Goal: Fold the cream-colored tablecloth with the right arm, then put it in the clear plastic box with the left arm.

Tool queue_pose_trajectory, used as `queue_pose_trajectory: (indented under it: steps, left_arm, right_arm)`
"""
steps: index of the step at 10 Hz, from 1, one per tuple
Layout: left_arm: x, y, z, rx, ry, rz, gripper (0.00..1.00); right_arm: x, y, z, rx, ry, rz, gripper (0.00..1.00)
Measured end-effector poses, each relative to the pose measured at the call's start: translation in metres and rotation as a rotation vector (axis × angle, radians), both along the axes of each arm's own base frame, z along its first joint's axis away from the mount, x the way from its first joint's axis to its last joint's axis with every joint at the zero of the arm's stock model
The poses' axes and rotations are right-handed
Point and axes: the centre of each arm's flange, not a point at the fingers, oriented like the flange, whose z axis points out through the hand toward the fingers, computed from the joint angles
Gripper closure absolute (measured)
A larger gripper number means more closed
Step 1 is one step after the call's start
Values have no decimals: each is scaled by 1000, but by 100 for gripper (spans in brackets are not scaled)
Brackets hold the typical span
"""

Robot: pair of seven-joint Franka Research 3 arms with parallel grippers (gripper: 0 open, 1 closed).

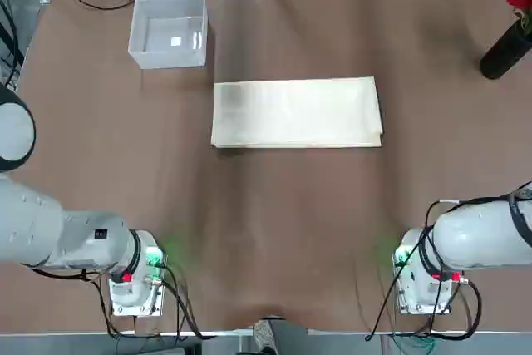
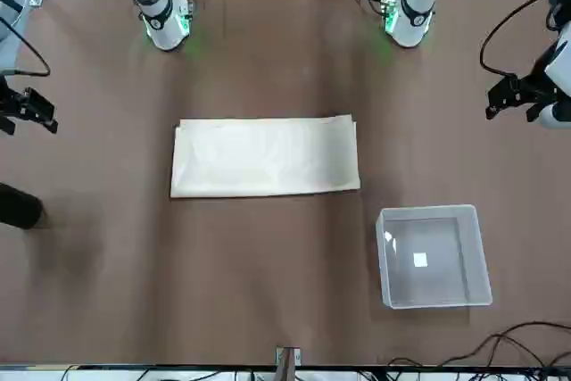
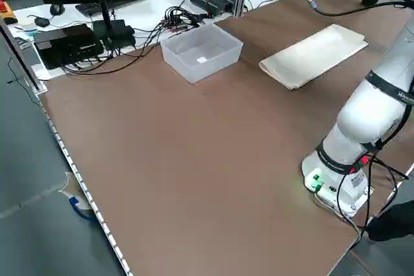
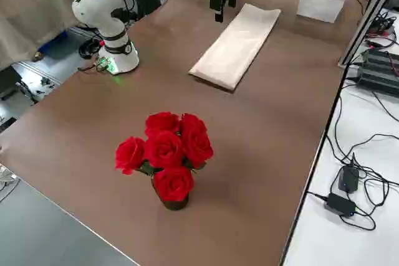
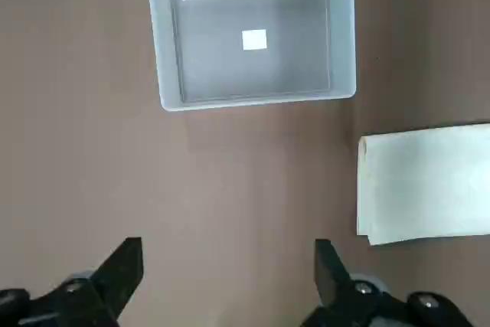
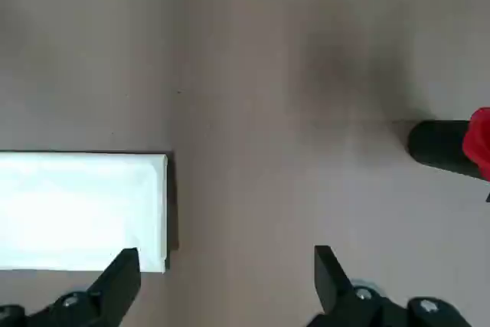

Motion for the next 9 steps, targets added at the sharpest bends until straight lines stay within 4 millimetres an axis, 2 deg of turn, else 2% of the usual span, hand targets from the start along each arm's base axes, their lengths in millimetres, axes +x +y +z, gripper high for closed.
queue_pose_trajectory:
  steps: [2,9]
  left_arm:
    - [0,1,0,0,-2,2,1]
    - [1,25,7,-1,-30,44,1]
  right_arm:
    - [0,-1,0,1,1,-12,0]
    - [0,-1,-1,2,1,-51,0]
